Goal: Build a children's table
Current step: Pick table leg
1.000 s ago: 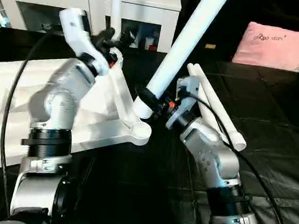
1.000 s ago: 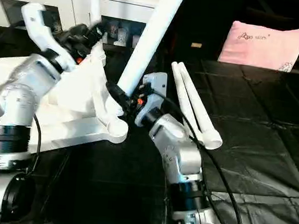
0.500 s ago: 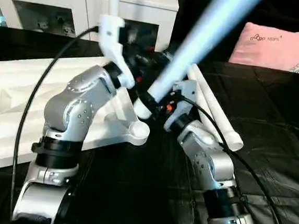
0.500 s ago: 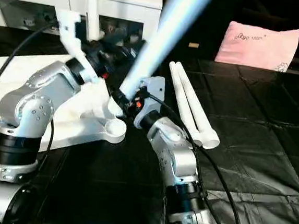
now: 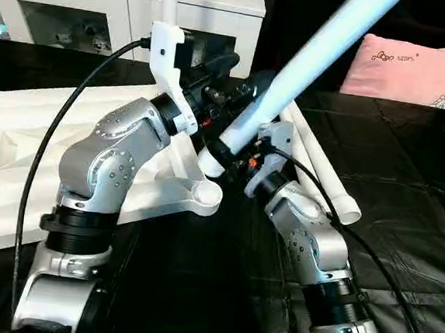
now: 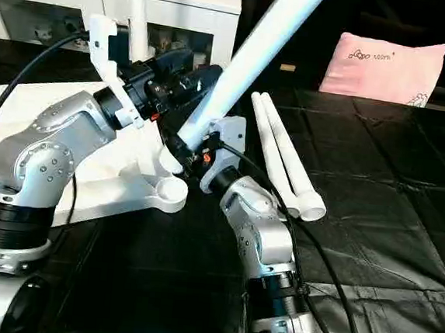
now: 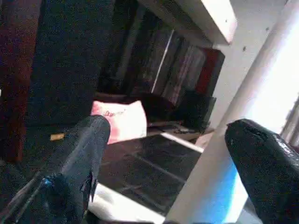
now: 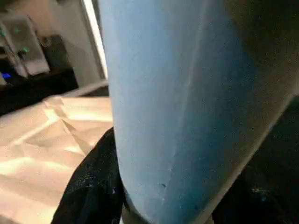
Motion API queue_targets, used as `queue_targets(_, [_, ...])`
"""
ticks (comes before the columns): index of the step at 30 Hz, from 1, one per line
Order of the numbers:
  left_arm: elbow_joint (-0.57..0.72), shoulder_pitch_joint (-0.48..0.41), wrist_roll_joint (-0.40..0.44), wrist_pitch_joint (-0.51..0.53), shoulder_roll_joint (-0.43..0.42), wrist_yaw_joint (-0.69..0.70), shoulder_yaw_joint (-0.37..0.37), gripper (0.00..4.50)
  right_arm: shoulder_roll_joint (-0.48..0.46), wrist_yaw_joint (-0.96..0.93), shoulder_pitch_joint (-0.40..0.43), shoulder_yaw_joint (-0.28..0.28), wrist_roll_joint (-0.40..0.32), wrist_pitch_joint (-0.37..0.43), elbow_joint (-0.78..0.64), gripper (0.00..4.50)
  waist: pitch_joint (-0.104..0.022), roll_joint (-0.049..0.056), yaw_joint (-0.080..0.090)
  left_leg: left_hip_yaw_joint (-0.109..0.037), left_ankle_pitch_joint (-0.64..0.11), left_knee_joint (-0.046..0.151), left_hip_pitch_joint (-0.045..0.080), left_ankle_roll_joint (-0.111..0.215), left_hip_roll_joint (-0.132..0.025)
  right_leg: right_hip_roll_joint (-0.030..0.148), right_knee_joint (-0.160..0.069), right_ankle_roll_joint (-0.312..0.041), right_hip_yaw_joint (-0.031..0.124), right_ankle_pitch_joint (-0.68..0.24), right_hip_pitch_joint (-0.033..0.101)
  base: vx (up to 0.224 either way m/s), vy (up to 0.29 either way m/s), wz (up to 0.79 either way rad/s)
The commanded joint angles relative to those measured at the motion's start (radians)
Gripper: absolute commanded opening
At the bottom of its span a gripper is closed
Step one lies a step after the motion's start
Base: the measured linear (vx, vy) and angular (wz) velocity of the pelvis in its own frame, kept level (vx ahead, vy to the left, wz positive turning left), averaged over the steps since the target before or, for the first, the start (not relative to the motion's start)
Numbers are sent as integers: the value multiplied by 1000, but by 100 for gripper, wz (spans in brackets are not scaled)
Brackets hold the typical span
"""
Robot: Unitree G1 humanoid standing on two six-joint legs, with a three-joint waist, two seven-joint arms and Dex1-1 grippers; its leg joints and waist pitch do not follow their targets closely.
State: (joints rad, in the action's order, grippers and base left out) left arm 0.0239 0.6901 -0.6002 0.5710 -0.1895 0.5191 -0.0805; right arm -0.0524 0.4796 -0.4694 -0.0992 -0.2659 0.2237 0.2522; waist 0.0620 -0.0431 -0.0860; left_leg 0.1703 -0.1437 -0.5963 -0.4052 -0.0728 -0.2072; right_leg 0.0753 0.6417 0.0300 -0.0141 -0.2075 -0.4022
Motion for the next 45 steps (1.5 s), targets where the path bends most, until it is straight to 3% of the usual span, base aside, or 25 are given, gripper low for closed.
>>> queue_targets(1, [-8, 7, -19, -5, -28, 4, -49, 450, 33, -32, -19, 6, 44, -20, 10, 193, -73, 23, 6, 4, -243, 73, 32, -87, -3, 28, -77, -144, 19, -87, 36, 0, 0, 0])
queue_targets(2, [-15, -1, -8, -7, -50, 7, -57, 450, 46, -58, -20, 5, 67, -5, 16, 193, -75, 21, 6, 4, -242, 73, 33, -91, -2, 27, -74, -143, 19, -81, 38, 0, 0, 0])
queue_targets(3, [-20, -6, 0, -8, -65, 9, -62, 450, 55, -76, -20, 3, 83, 5, 20, 193, -74, 27, 6, 3, -248, 73, 35, -95, -1, 27, -73, -139, 19, -88, 37, 0, 0, 0])
queue_targets(6, [-26, -17, 9, -9, -82, 9, -71, 450, 58, -84, -19, 9, 80, 25, 21, 193, -75, 24, 9, 3, -256, 73, 35, -95, -3, 25, -73, -143, 19, -80, 37, 0, 0, 0])
queue_targets(9, [-17, -67, 26, 3, -118, -13, -96, 450, 57, -142, -15, 48, 57, 114, 21, 193, -76, 20, 8, 3, -252, 74, 37, -91, -4, 25, -71, -148, 19, -68, 36, 0, 0, 0])
queue_targets(11, [-9, -80, 24, 6, -115, -23, -100, 450, 53, -161, -16, 58, 59, 111, 29, 193, -76, 23, 8, 3, -249, 73, 37, -94, -5, 27, -68, -152, 19, -61, 35, 0, 0, 0])
queue_targets(12, [-7, -85, 24, 7, -113, -27, -101, 450, 51, -173, -19, 64, 63, 105, 35, 193, -76, 18, 8, 5, -251, 73, 38, -93, -5, 26, -71, -152, 19, -62, 34, 0, 0, 0])
queue_targets(14, [1, -97, 24, 9, -112, -31, -100, 450, 42, -191, -23, 81, 52, 117, 41, 193, -74, 21, 5, 5, -263, 75, 39, -94, -5, 27, -72, -148, 20, -84, 32, 0, 0, 0])
queue_targets(15, [10, -113, 23, 12, -112, -37, -98, 450, 33, -207, -28, 99, 38, 132, 44, 193, -74, 17, 5, 5, -269, 75, 38, -93, -5, 27, -73, -145, 19, -95, 32, 0, 0, 0])
queue_targets(24, [34, -153, 27, 24, -119, -63, -96, 450, 16, -249, -19, 109, 34, 196, 15, 193, -73, 18, 9, 4, -276, 77, 37, -102, -5, 28, -76, -120, 21, -127, 28, 0, 0, 0])
queue_targets(27, [34, -156, 29, 25, -116, -69, -93, 450, 7, -249, -6, 108, 32, 171, 4, 193, -72, 20, 9, 3, -288, 78, 37, -107, -5, 28, -76, -116, 21, -135, 27, 0, 0, 0])
queue_targets(29, [36, -160, 32, 24, -117, -74, -90, 450, 3, -222, 6, 106, 30, 82, 1, 193, -72, 21, 8, 3, -292, 78, 36, -106, -6, 30, -77, -115, 21, -136, 27, 0, 0, 0])
queue_targets(35, [39, -181, 52, 19, -130, -73, -75, 450, -19, -243, 28, 144, -4, 95, -34, 193, -73, 22, 9, 2, -283, 78, 37, -99, -5, 28, -75, -116, 20, -116, 28, 0, 0, 0])
queue_targets(38, [41, -209, 89, -2, -158, -59, -52, 450, 8, -254, 41, 89, 74, 56, -36, 193, -72, 19, 6, 2, -279, 79, 36, -104, -6, 28, -77, -108, 19, -133, 28, 0, 0, 0])
queue_targets(39, [42, -224, 112, -16, -178, -47, -38, 450, 7, -243, 47, 78, 75, 54, -44, 193, -72, 15, 9, 3, -278, 79, 34, -101, -5, 28, -79, -104, 21, -136, 29, 0, 0, 0])
queue_targets(41, [47, -252, 149, -35, -211, -27, -11, 450, 13, -235, 44, 71, 72, 86, -41, 193, -71, 18, 9, 3, -292, 80, 36, -99, -5, 28, -79, -97, 21, -163, 26, 0, 0, 0])
queue_targets(42, [49, -258, 156, -38, -217, -23, -6, 450, 14, -233, 43, 70, 70, 93, -39, 193, -70, 12, 10, 2, -295, 81, 35, -96, -6, 28, -81, -96, 21, -170, 27, 0, 0, 0])
queue_targets(43, [52, -274, 178, -51, -240, -6, 12, 450, 12, -224, 41, 71, 62, 98, -32, 193, -70, 17, 10, 2, -305, 81, 38, -98, -7, 29, -80, -98, 22, -179, 23, 0, 0, 0])
queue_targets(45, [61, -311, 214, -72, -287, 38, 46, 450, 8, -205, 36, 75, 46, 98, -24, 193, -69, 11, 10, 3, -311, 82, 36, -94, -7, 29, -82, -99, 22, -192, 22, 0, 0, 0])
